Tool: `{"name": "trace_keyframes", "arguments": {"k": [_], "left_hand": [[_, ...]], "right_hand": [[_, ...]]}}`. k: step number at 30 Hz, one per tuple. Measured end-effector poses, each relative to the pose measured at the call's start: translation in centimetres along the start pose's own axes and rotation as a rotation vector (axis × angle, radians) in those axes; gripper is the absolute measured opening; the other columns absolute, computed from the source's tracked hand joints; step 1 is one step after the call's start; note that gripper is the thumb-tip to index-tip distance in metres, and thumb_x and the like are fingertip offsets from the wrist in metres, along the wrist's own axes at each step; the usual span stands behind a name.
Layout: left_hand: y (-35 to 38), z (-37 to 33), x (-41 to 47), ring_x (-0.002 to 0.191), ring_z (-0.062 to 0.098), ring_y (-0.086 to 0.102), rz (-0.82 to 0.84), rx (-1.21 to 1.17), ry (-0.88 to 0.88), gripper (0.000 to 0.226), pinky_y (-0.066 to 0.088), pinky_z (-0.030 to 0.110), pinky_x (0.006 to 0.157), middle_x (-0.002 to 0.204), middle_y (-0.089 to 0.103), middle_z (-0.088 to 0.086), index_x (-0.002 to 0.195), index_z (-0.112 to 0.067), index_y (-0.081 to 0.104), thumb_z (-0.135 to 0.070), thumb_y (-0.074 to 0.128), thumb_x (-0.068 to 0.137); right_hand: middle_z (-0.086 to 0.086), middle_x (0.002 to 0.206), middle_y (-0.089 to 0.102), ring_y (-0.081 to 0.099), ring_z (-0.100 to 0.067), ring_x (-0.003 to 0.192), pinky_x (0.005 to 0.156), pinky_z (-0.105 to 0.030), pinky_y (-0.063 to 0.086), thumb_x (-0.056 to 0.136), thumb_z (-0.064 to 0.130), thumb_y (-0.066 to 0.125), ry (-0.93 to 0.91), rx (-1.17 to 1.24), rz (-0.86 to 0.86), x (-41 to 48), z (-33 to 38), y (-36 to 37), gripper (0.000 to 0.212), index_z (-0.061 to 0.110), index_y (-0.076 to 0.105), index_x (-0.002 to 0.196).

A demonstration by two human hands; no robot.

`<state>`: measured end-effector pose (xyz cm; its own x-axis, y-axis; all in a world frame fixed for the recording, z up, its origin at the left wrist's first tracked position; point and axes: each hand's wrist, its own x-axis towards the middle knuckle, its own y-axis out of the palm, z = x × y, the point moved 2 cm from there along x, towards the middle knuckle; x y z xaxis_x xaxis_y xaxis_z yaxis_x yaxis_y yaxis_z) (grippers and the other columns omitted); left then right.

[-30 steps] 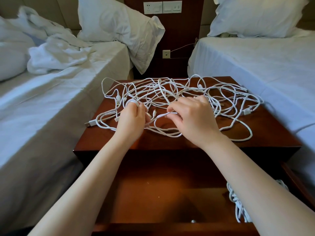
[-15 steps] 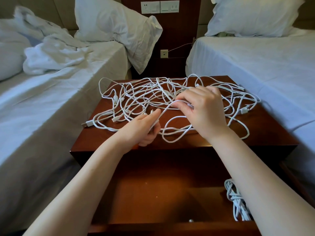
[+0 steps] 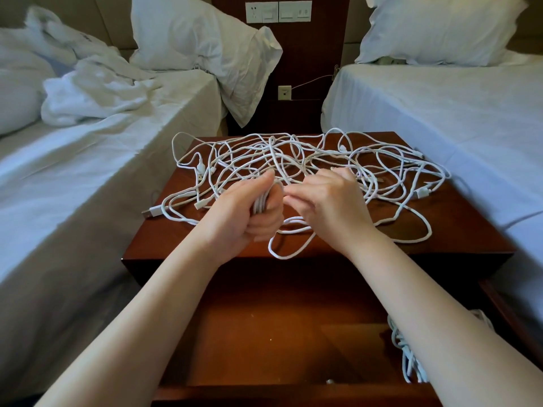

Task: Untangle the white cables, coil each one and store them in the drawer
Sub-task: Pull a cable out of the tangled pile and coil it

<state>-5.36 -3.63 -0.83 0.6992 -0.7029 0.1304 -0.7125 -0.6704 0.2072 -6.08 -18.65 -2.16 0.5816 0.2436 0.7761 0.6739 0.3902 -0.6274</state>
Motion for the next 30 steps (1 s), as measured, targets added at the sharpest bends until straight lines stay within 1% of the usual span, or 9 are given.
{"name": "trace_keyframes", "arguments": {"k": [2,4,7,9,13,17,23,27,30], "left_hand": [[0.1,-0.1,0.1,0.037,0.007,0.023,-0.059,-0.071,0.049,0.048,0.027,0.017,0.038,0.040,0.029,-0.007,0.056,-0.017,0.047,-0.035,0.030,0.098],[0.0,-0.2,0.2,0.036,0.006,0.023,-0.147,-0.149,0.099,0.053,0.025,0.018,0.037,0.040,0.028,-0.008,0.055,-0.018,0.048,-0.033,0.026,0.101],[-0.5,-0.6,0.3,0.036,0.005,0.022,-0.274,-0.262,0.197,0.056,0.022,0.019,0.038,0.040,0.028,-0.008,0.056,-0.017,0.048,-0.034,0.023,0.102],[-1.1,-0.9,0.3,0.037,0.006,0.024,-0.348,-0.319,0.253,0.055,0.024,0.020,0.039,0.042,0.029,-0.008,0.059,-0.015,0.049,-0.034,0.021,0.103],[-1.5,-0.7,0.4,0.043,0.007,0.027,-0.404,-0.339,0.265,0.040,0.029,0.020,0.045,0.049,0.031,-0.006,0.073,-0.012,0.042,-0.028,0.021,0.102],[-1.6,-0.3,0.5,0.048,0.009,0.028,-0.453,-0.303,0.289,0.032,0.029,0.021,0.050,0.053,0.032,-0.006,0.075,-0.014,0.040,-0.021,0.023,0.101],[-4.6,-0.8,0.6,0.046,0.008,0.034,-0.750,-0.322,0.414,0.035,0.033,0.021,0.050,0.051,0.037,-0.006,0.072,-0.014,0.041,-0.015,0.026,0.104],[-5.0,-0.1,0.6,0.049,0.010,0.042,-0.887,-0.132,0.431,0.034,0.038,0.022,0.053,0.051,0.044,-0.004,0.075,-0.013,0.044,-0.017,0.029,0.105],[-5.5,0.1,0.2,0.051,0.010,0.046,-1.028,0.159,0.421,0.033,0.040,0.024,0.054,0.056,0.049,-0.001,0.074,-0.012,0.046,-0.017,0.030,0.103]], "right_hand": [[0.005,0.059,0.061,0.059,-0.022,0.061,0.071,-0.034,0.041,0.083,0.032,0.050,-0.018,-0.009,0.008,0.0,0.6,0.4,0.029,0.020,0.076,0.083],[0.004,0.058,0.061,0.059,-0.023,0.060,0.071,-0.037,0.045,0.082,0.027,0.055,-0.007,-0.002,0.056,-0.1,1.0,0.7,0.023,0.017,0.075,0.088],[0.002,0.063,0.065,0.061,-0.025,0.063,0.074,-0.039,0.046,0.078,0.017,0.071,-0.011,-0.012,0.208,-0.4,1.7,1.3,0.016,0.015,0.076,0.093],[0.001,0.069,0.066,0.060,-0.025,0.070,0.079,-0.041,0.045,0.081,0.016,0.070,-0.005,0.013,0.313,-0.6,1.9,1.6,0.017,0.016,0.076,0.097],[0.002,0.069,0.063,0.058,-0.026,0.070,0.077,-0.041,0.045,0.083,0.019,0.065,-0.022,0.044,0.323,-0.6,2.2,1.6,0.010,0.015,0.074,0.085],[0.003,0.067,0.058,0.056,-0.025,0.070,0.073,-0.037,0.039,0.083,0.021,0.069,-0.029,0.047,0.322,-0.4,2.2,1.3,0.009,0.014,0.072,0.078],[0.007,0.062,0.044,0.041,-0.017,0.066,0.069,-0.034,0.035,0.082,0.024,0.060,-0.003,0.090,0.373,-0.4,1.4,0.8,0.023,0.014,0.068,0.064],[0.008,0.062,0.049,0.041,-0.014,0.067,0.070,-0.031,0.030,0.084,0.026,0.053,-0.007,0.101,0.364,-0.2,1.3,0.5,0.026,0.016,0.071,0.067],[0.007,0.062,0.052,0.040,-0.013,0.067,0.070,-0.032,0.036,0.083,0.027,0.056,0.001,0.093,0.296,-0.1,1.0,0.3,0.024,0.014,0.069,0.067]]}}
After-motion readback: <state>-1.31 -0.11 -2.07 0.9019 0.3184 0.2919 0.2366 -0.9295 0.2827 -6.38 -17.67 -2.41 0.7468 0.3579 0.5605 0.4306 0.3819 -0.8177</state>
